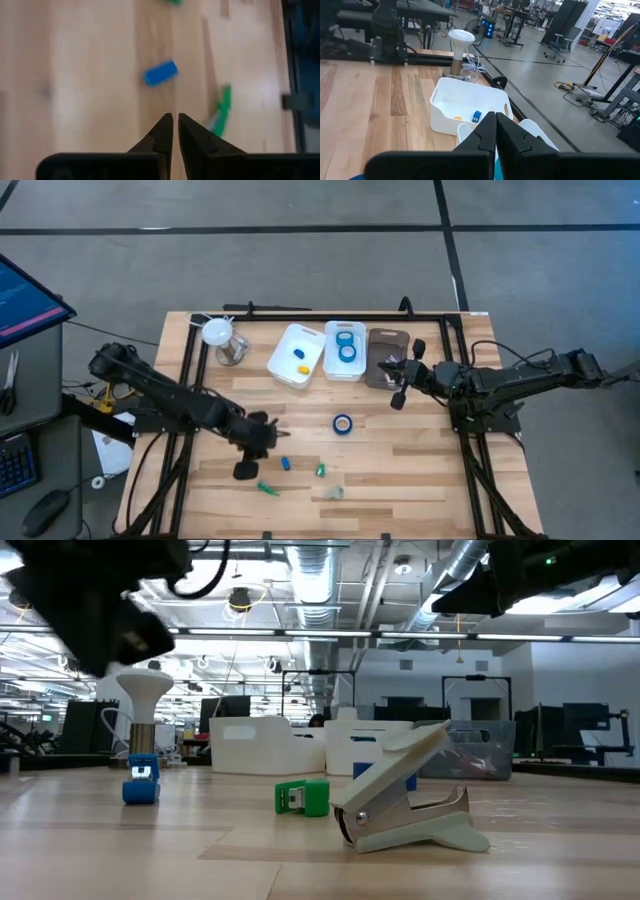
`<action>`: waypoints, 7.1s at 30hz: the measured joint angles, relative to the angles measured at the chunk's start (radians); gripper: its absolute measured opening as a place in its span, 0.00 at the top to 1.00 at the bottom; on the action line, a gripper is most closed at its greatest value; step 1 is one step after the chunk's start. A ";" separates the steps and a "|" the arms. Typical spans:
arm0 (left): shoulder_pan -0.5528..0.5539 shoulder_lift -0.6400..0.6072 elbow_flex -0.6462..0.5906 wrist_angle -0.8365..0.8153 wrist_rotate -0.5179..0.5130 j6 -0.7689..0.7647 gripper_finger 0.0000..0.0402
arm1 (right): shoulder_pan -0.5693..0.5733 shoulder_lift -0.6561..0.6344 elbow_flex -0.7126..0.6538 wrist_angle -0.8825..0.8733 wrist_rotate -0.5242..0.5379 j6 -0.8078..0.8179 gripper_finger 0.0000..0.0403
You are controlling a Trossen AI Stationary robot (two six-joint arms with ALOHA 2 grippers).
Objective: Pick and place Stapler, Stapler remover, tape
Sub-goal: Put the left green stapler into the left white bin
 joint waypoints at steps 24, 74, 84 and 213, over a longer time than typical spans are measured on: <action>-0.248 0.188 0.313 -0.289 -0.334 -0.116 0.99 | 0.000 0.000 0.000 0.001 -0.003 0.058 1.00; -0.334 0.472 0.474 -0.260 -0.215 0.011 0.68 | 0.000 0.003 0.000 -0.056 -0.003 0.184 1.00; -0.334 0.471 0.362 -0.125 -0.222 -0.098 0.68 | 0.000 0.002 0.000 -0.060 -0.003 0.184 1.00; 0.900 0.343 0.220 0.518 -0.217 0.372 0.98 | -0.063 0.002 0.000 -0.059 0.013 0.070 1.00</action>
